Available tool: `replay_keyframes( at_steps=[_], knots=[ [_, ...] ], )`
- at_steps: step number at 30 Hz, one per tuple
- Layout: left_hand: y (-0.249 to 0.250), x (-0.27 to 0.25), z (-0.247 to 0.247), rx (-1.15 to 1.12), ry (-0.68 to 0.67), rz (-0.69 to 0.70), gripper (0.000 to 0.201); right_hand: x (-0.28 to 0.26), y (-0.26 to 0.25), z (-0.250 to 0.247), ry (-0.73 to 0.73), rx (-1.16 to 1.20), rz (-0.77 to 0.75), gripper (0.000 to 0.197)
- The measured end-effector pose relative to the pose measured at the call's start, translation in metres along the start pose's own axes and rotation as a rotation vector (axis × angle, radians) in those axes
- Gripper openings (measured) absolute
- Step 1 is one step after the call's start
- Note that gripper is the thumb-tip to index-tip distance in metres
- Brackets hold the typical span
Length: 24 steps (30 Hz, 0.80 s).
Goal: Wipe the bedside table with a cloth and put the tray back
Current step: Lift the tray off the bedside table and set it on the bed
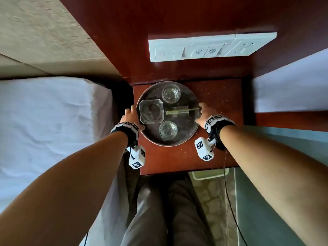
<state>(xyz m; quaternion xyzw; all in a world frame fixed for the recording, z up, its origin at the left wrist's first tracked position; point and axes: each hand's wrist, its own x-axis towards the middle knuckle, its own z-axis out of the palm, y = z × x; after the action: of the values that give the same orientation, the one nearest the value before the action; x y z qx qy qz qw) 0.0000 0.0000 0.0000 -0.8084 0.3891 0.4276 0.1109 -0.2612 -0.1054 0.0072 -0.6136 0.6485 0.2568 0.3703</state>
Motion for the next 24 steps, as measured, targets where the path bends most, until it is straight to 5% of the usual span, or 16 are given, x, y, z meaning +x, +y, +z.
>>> replay_keyframes(
  at_steps=[6,13,24],
  knots=[
    [0.001,0.017,0.012,0.001,-0.012,-0.047,0.097,0.012,-0.003,0.008,0.047,0.111,0.025,0.045],
    [0.002,0.019,0.020,-0.074,0.105,-0.044,0.064,0.023,0.002,0.014,0.061,0.052,0.031,0.055],
    [-0.007,0.013,0.013,-0.186,0.087,-0.049,0.067,0.014,0.002,0.008,0.047,0.058,0.015,0.053]
  ],
)
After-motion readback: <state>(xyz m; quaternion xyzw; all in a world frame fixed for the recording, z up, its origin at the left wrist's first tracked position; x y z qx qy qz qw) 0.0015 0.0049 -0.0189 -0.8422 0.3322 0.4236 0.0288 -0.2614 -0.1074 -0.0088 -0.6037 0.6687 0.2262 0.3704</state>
